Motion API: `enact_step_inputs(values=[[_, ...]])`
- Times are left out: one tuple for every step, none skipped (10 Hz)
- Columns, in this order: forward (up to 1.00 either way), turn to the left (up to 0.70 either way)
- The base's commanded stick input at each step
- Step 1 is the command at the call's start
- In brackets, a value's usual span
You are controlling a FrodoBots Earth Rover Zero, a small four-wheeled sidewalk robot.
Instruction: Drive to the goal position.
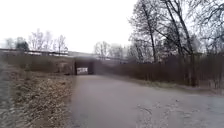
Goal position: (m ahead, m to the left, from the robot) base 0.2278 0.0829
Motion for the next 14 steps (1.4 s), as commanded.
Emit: enact_step_inputs(values=[[0.0, -0.45], [0.0, -0.45], [0.0, -0.45], [0.0, -0.45], [0.0, -0.45], [0.0, -0.45], [0.0, -0.45], [0.0, -0.45], [0.0, -0.45], [0.0, -0.45], [0.0, -0.45], [0.0, -0.45], [0.0, -0.45], [0.0, -0.45]])
